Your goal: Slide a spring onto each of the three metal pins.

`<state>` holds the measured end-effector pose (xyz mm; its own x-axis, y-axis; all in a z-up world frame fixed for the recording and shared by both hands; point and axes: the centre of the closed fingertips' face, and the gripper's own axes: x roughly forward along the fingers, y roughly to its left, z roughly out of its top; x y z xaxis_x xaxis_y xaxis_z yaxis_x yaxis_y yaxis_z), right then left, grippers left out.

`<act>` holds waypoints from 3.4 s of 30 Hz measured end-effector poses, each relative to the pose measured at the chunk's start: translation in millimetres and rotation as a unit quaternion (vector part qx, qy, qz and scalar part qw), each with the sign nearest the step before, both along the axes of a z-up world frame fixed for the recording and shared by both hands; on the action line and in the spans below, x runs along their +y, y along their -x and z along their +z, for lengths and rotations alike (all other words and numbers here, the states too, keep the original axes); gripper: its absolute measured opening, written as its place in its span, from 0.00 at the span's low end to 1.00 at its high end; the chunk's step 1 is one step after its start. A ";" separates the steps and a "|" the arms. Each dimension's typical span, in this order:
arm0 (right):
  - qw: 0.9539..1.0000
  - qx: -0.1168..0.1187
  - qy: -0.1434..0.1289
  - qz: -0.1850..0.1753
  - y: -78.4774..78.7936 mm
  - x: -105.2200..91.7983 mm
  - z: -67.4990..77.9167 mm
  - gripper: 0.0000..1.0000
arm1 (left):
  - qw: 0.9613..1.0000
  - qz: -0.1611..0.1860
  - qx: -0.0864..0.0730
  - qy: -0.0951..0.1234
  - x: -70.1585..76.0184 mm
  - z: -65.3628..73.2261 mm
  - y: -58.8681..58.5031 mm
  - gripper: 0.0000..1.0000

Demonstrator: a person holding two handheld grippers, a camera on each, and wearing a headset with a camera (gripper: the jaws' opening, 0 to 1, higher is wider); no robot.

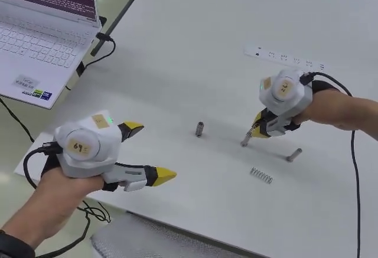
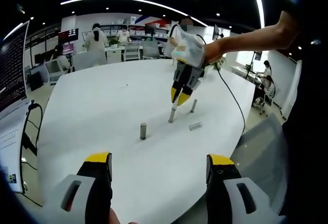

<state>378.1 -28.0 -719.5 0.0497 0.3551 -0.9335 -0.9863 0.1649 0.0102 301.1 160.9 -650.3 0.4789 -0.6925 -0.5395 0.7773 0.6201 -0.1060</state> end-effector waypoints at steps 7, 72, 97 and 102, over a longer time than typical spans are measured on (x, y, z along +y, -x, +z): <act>1.000 0.002 0.008 0.006 0.7 0.8 -6.6 0.09 | 1.000 0.001 0.001 0.000 2.8 -2.6 -1.2 0.71; 0.999 -0.008 0.012 -0.047 0.9 -25.4 -24.7 0.36 | 1.000 0.001 -0.006 -0.006 2.5 5.4 -6.7 0.72; 0.963 -0.052 -0.127 -0.231 6.0 -46.0 15.0 0.41 | 1.000 -0.002 -0.011 -0.001 -8.6 15.4 -8.9 0.72; 0.954 -0.073 -0.144 -0.254 9.0 -52.0 26.3 0.42 | 1.000 -0.003 -0.010 -0.002 -9.6 15.2 -10.1 0.72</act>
<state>369.0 -80.0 -693.2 0.4051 0.4922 -0.7704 -0.7749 0.6321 -0.0036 311.2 151.3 -635.1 0.4852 -0.6937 -0.5324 0.7830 0.6157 -0.0886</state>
